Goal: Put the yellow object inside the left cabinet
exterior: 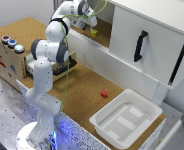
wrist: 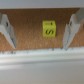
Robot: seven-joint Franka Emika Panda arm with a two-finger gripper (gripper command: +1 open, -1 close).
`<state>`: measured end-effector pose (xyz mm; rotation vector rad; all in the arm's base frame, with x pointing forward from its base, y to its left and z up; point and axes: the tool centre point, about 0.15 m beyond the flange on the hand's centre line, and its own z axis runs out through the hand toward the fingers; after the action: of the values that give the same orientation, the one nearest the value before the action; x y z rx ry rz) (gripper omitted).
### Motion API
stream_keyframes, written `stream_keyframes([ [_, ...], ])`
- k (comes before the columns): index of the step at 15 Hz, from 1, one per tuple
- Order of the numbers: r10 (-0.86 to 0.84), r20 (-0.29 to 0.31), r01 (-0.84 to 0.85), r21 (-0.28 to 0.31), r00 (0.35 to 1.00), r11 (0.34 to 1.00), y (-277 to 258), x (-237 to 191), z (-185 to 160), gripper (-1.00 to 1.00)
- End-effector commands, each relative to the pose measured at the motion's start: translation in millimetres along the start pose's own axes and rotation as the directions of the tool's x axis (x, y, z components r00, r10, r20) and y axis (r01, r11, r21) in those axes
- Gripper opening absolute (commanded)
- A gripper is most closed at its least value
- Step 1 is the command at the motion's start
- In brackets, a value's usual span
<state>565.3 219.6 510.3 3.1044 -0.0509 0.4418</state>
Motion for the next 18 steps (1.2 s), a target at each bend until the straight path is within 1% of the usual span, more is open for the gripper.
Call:
stream_keyframes([
  [1, -0.064, -0.065, 0.066, 0.039, 0.996, 0.997, -13, -105, -5, 1.00],
  [5, -0.179, -0.005, 0.179, 0.028, 0.984, 0.983, -28, -149, -17, 1.00],
  [7, -0.247, 0.011, 0.246, 0.059, 0.969, 0.967, -31, -165, -20, 1.00],
  [10, -0.301, 0.006, 0.298, 0.130, 0.953, 0.946, -28, -188, -17, 1.00],
  [13, -0.385, 0.003, 0.379, 0.172, 0.923, 0.909, -19, -222, -13, 1.00],
  [14, -0.405, 0.003, 0.400, 0.159, 0.914, 0.903, -13, -231, -10, 1.00],
  [15, -0.400, 0.010, 0.391, 0.182, 0.917, 0.902, -2, -239, -7, 1.00],
  [18, -0.404, 0.003, 0.397, 0.183, 0.915, 0.900, 35, -256, -8, 1.00],
])
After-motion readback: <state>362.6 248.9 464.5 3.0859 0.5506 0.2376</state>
